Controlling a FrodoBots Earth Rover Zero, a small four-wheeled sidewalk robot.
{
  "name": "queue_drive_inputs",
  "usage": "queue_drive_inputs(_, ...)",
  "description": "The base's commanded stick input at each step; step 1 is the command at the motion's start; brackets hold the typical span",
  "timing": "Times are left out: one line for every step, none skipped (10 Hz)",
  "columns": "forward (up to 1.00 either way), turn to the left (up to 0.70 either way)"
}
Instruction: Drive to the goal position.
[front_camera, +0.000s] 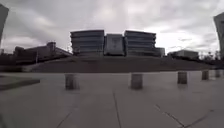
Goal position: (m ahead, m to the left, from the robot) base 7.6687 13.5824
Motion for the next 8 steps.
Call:
queue_drive_inputs(1.0, 0.03)
queue_drive_inputs(1.0, 0.06)
queue_drive_inputs(1.0, 0.06)
queue_drive_inputs(1.0, 0.12)
queue_drive_inputs(1.0, 0.12)
queue_drive_inputs(1.0, 0.18)
queue_drive_inputs(1.0, 0.1)
queue_drive_inputs(1.0, 0.04)
